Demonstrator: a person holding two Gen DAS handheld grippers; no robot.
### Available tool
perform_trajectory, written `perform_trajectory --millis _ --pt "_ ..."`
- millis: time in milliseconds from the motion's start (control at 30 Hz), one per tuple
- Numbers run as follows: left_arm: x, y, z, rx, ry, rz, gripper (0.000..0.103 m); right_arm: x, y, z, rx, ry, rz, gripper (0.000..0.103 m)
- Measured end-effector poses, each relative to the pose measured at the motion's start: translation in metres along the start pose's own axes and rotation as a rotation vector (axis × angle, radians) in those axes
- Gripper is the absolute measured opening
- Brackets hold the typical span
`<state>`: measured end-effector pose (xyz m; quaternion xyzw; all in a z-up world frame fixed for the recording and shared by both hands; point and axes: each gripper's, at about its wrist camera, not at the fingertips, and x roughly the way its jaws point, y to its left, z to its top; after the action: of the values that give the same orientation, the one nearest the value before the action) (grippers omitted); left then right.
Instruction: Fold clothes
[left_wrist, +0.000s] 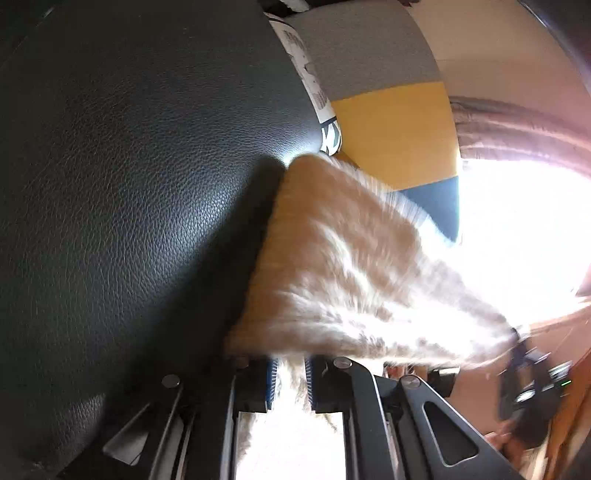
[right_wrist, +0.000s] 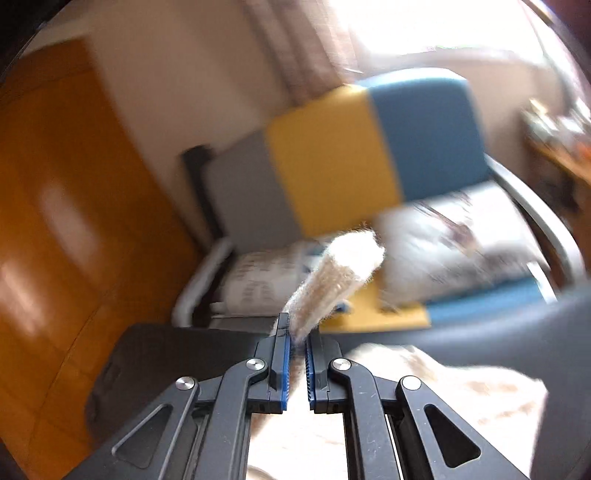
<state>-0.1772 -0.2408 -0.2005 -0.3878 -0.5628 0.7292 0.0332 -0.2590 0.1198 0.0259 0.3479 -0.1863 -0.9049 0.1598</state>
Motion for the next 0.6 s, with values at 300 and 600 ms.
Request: perform_trajectory --millis 300,600 --pt "0.0 -0.011 -0.011 0.087 0.01 0.077 0.011 0.043 -0.162 -0.121 0.362 0.167 -0.109 0.007" --pt "0.003 -0.017 -0.015 0.03 0.032 -0.012 0.014 0.041 -0.198 -0.142 0.6 0.056 0.136 0.043"
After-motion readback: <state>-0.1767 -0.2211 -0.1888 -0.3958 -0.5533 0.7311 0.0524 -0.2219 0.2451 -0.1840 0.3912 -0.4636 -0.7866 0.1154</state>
